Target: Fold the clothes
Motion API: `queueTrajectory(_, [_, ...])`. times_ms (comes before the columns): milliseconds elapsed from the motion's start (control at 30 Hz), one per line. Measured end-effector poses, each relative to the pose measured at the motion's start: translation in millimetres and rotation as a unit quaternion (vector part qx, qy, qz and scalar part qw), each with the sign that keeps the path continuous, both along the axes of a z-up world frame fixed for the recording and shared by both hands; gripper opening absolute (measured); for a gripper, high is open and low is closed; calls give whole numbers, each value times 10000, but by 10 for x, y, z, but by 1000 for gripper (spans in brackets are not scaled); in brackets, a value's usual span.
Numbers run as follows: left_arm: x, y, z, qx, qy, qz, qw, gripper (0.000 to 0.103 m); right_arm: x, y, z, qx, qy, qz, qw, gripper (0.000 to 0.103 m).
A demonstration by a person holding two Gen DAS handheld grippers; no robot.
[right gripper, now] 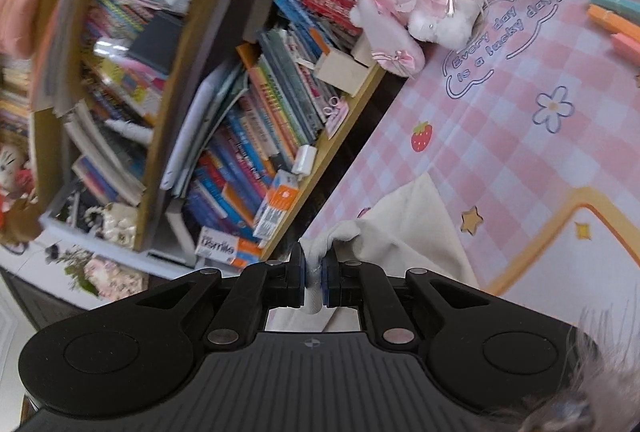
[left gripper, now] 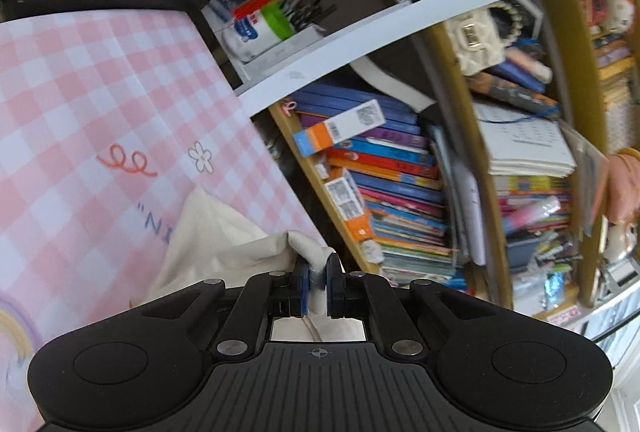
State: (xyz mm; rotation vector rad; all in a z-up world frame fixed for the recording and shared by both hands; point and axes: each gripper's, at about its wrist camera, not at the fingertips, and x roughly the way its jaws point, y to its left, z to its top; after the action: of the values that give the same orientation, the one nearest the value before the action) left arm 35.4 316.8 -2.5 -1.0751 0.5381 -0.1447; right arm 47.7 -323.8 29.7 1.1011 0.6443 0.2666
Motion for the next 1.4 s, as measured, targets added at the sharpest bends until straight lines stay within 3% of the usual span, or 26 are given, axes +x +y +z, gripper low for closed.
queueTrajectory(233, [664, 89, -394, 126, 563, -64, 9983, 6, 699, 177, -278, -209, 486, -201, 9984, 7])
queueTrajectory(367, [911, 88, -583, 201, 856, -169, 9960, 6, 967, 235, -526, -398, 906, -326, 9946, 7])
queueTrajectory(467, [982, 102, -624, 47, 934, -216, 9954, 8, 1086, 254, -708, -477, 1234, -393, 9904, 8])
queueTrajectory(533, [1029, 111, -652, -56, 987, -248, 9948, 23, 1101, 250, -783, -374, 1359, -449, 9890, 16])
queueTrajectory(567, [1052, 115, -665, -107, 1013, -263, 9945, 28, 1101, 248, -806, -305, 1404, -459, 9886, 27])
queueTrajectory(633, [1100, 124, -693, -210, 1065, -295, 9937, 48, 1103, 268, -821, -193, 1433, -382, 9888, 42])
queueTrajectory(800, [1218, 146, -762, -466, 1194, -373, 9910, 51, 1274, 420, -835, -357, 1671, 16, 9853, 42])
queueTrajectory(900, [1289, 160, -803, -619, 1271, -420, 9891, 52, 1462, 414, -794, -222, 1623, -88, 9865, 43])
queueTrajectory(1000, [1232, 291, -748, -923, 1020, 196, 9903, 56, 1497, 214, -700, 463, 1029, -968, 9889, 43])
queueTrajectory(1067, [1162, 389, -681, -1057, 805, 681, 9888, 62, 1495, 139, -625, 448, 939, -1207, 9872, 43])
queueTrajectory(1133, [1082, 354, -527, -474, 764, 611, 9941, 62, 1480, 205, -478, -343, 885, -895, 9915, 43])
queueTrajectory(1200, [1074, 122, -381, 452, 797, -58, 9958, 62, 1437, 387, -346, -1326, 773, -360, 9875, 43])
queueTrajectory(1233, [1077, -15, -315, 919, 806, -434, 9916, 62, 1399, 513, -300, -1827, 694, -64, 9807, 43])
queueTrajectory(1300, [1054, -340, -227, 1782, 745, -1115, 9748, 62, 1295, 805, -253, -2777, 501, 503, 9581, 44])
queueTrajectory(1400, [978, -813, -166, 2828, 635, -1918, 9377, 62, 1096, 1194, -288, -3721, 271, 989, 9225, 47])
